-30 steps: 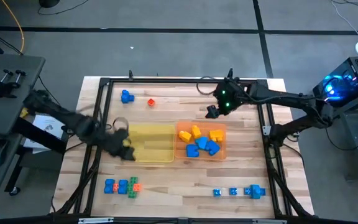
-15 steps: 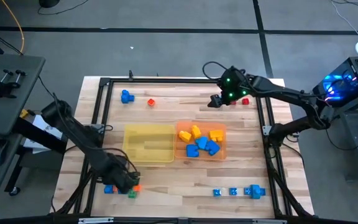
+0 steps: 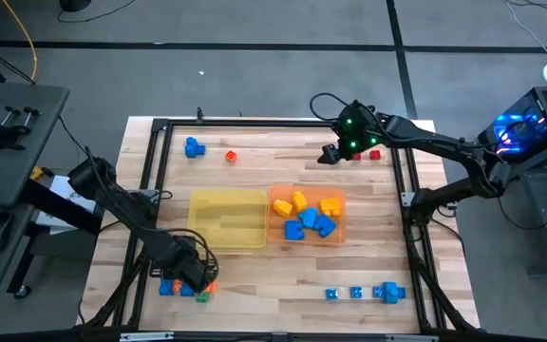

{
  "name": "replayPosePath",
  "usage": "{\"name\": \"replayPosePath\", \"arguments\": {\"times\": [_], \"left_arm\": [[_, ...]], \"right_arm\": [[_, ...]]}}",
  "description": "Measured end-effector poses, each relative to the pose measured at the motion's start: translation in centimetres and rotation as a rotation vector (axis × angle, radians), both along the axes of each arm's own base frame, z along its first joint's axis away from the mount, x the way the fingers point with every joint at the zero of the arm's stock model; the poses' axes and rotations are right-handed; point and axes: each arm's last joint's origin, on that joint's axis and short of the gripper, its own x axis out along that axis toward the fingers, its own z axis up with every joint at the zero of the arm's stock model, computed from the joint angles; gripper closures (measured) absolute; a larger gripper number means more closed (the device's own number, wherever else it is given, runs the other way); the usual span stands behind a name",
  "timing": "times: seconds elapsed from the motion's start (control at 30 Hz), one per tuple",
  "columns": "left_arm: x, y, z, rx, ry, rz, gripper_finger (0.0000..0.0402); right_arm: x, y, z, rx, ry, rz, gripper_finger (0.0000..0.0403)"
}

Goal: Sort blocks by size
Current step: Put the large blue game piece into the orange bin

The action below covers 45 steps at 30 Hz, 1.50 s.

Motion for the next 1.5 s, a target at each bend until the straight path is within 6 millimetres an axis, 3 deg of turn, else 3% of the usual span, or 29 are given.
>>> {"name": "replayPosePath", "arguments": {"times": [0.2,0.67,1.23,1.33,1.5], "left_arm": [[-0.1,-0.1,-0.5,-0.038,0.006,0.005,0.0246],[0.2,-0.4,-0.5,-0.079,-0.007,0.009,0.0245],[0.6,-1.1,-2.7,-0.057,0.050,0.005,0.0246],[0.6,-1.1,-2.6,-0.058,0.045,-0.019,0.0263],[0.2,-0.7,-1.7,-0.058,0.033,-0.073,0.0328]], "right_arm": [[0.0,0.0,0.0,0.000,0.000,0.000,0.0103],[0.0,0.0,0.0,-0.005,0.000,0.006,0.0103],[0.0,0.0,0.0,-0.011,0.004,0.001,0.0103],[0.0,0.0,0.0,-0.011,0.004,0.001,0.0103],[0.0,0.0,0.0,-0.005,0.004,-0.006,0.0103]]}}
